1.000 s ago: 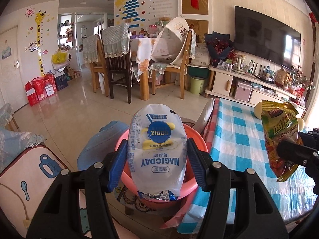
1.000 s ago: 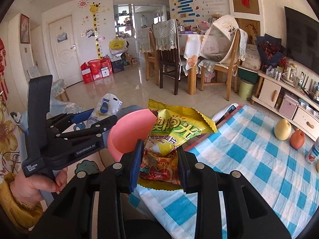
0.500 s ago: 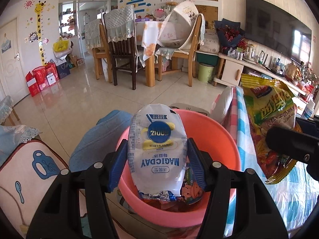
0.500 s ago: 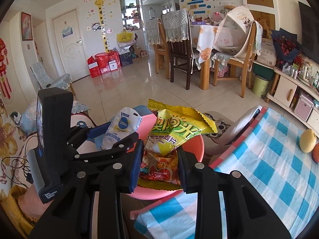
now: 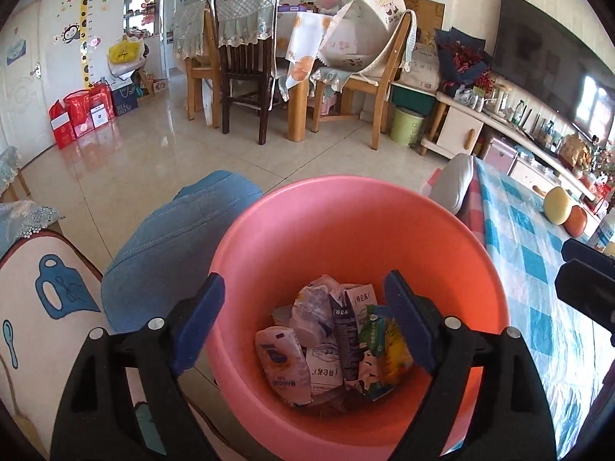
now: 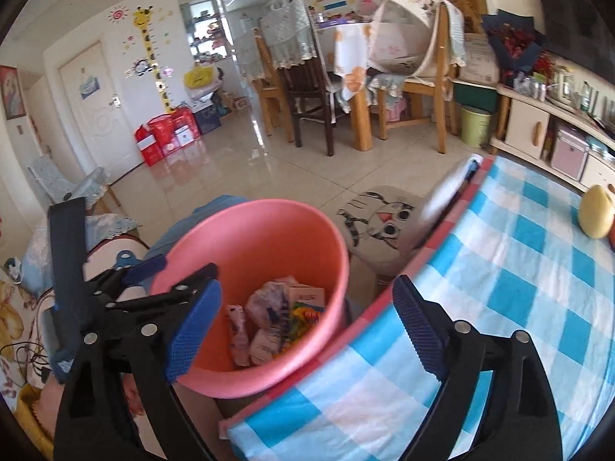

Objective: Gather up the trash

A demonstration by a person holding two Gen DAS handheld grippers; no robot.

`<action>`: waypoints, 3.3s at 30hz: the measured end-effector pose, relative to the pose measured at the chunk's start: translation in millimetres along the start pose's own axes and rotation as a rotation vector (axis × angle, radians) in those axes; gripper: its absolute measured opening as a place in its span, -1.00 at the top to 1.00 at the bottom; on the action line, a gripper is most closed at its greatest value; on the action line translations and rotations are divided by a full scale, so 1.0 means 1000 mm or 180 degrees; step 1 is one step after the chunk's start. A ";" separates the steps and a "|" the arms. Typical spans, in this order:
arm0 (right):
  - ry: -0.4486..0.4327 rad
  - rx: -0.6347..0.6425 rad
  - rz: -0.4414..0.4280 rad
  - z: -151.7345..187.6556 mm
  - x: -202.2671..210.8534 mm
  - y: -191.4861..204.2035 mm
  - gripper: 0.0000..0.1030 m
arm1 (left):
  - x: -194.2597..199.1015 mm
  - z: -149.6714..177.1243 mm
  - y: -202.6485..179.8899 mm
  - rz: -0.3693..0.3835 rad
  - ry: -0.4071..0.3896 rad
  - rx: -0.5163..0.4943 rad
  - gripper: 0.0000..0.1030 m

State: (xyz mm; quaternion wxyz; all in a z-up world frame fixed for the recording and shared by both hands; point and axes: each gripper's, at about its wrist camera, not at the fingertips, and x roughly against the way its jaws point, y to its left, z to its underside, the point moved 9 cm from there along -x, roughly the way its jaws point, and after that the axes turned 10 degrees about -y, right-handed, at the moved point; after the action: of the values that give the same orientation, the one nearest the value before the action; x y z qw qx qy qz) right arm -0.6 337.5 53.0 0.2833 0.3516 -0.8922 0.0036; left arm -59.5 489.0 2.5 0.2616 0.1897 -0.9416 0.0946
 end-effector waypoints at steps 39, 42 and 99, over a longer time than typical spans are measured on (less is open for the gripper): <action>0.0019 0.0155 0.0877 0.056 0.104 -0.090 -0.83 | 0.066 0.009 -0.105 0.0377 -0.0157 -0.0197 -0.92; -0.0030 0.0106 0.0930 0.056 0.117 -0.101 -0.83 | 0.071 0.008 -0.118 0.0383 -0.0178 -0.0260 -0.92; -0.1121 -0.0374 0.2272 0.057 0.375 -0.328 -0.91 | 0.197 0.005 -0.456 0.1344 -0.1006 -0.1163 -0.92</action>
State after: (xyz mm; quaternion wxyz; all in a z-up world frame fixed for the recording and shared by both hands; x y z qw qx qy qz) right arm -44.8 -155.6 132.9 0.1267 -0.0019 -0.9919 -0.0096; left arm -32.5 11.6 138.4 0.1164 -0.0477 -0.9905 -0.0546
